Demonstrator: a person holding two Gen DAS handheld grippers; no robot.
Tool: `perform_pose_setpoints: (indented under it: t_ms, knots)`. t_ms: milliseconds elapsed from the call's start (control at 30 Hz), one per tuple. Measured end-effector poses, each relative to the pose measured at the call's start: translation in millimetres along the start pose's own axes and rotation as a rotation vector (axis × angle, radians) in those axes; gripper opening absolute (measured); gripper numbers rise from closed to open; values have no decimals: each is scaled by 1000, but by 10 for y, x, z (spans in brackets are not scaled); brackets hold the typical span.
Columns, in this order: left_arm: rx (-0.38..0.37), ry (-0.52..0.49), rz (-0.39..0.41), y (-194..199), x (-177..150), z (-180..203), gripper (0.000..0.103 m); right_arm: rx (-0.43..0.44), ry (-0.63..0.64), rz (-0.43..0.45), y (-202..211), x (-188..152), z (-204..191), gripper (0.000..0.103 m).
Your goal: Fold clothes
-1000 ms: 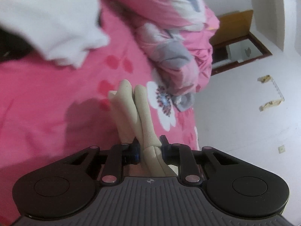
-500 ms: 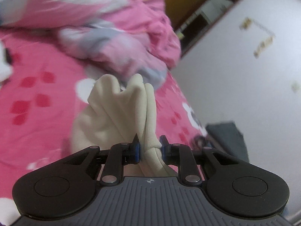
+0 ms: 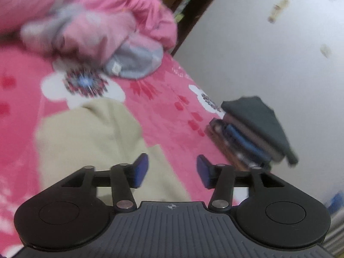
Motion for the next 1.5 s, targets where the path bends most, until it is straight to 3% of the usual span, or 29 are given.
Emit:
perform_pose_setpoints:
  t_ms: [200,300,367,433,533,600,667,733,767,900,1033,1300,1367,1500]
  knots:
    - [115,-238,-29,582,-651,60,63,45,-60,-51,-31,108,51,15]
    - [167,-338,-52,732,-1061,99,65,59,-91,-73,4,111,40,23]
    - [201,-389,-59,720,-1248,105,67,58,-86,-89,-11,141,2,36]
    - [236,-413,-72,659,-1370,89,67,55,-75,-110,-89,182,-72,43]
    - [296,-432,-54,515,-1451,56,67,26,-37,-147,-175,212,-192,46]
    - [331,-412,-41,420,-1464,17,66,13,-12,-176,-254,211,-266,42]
    - [331,-353,-18,392,-1447,-37,67,-11,16,-188,-309,203,-348,19]
    - [325,-294,4,389,-1432,-87,67,-5,52,-173,-272,214,-468,16]
    - [321,-266,15,403,-1430,-106,66,38,84,-134,-157,248,-583,16]
    - [310,-220,49,452,-1475,-132,65,26,171,-19,211,251,-693,15]
    - [298,-167,47,430,-1527,-176,62,-118,39,-124,-1,113,-76,15]
    - [270,-103,40,445,-1525,-251,62,-72,13,-69,276,91,-119,15]
    - [271,-135,32,442,-1546,-221,62,-110,-24,-91,195,16,113,14]
    - [248,-196,13,584,-1581,-163,61,-82,-36,-84,209,57,105,14]
Point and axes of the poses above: each gripper's, at about its wrist camera, not at the fingertips, and y roughly against the way its jaws point, z to its right, x to its top, the point moved 2 cm from there along -y, roughly the way its jaws point, and after that the axes turned 9 degrees about -x, right-handed, at the moved point
